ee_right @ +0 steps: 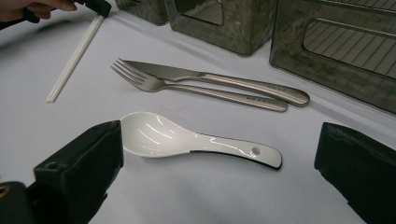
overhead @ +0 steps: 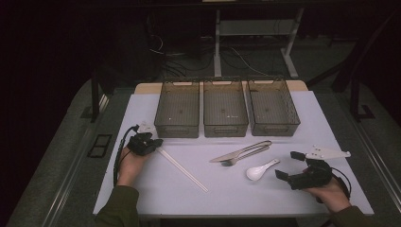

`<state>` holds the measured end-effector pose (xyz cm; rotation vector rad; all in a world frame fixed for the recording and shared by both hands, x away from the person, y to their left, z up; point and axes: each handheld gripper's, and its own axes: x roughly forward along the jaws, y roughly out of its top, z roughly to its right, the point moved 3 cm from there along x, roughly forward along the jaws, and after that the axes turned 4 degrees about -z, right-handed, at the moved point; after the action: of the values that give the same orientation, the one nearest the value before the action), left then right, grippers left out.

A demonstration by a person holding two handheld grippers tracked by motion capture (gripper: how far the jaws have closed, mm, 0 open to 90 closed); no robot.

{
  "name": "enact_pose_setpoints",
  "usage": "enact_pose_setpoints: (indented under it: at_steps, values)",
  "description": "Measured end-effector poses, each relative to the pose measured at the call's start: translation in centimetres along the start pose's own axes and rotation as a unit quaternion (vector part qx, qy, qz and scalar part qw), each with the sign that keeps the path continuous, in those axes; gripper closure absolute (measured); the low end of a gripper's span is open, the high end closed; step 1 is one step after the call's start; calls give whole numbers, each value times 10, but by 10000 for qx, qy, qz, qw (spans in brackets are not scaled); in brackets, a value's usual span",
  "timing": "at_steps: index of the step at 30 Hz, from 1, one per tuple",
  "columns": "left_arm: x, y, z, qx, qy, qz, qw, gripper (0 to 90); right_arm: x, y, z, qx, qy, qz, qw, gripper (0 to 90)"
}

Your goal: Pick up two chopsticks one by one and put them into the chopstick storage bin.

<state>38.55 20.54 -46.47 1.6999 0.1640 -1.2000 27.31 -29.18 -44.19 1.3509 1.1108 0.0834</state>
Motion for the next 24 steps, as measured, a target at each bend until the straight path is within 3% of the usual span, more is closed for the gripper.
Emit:
enact_pose_setpoints:
  at_steps: [17,24]
  values:
    - [-12,-9,-2,10,17,21,10000,885,0,0,1,0,-14,-10,10000,12]
    - [-21,-5,8,284,-163,171,9993,816,-1,0,1,1,-7,0,10000,12]
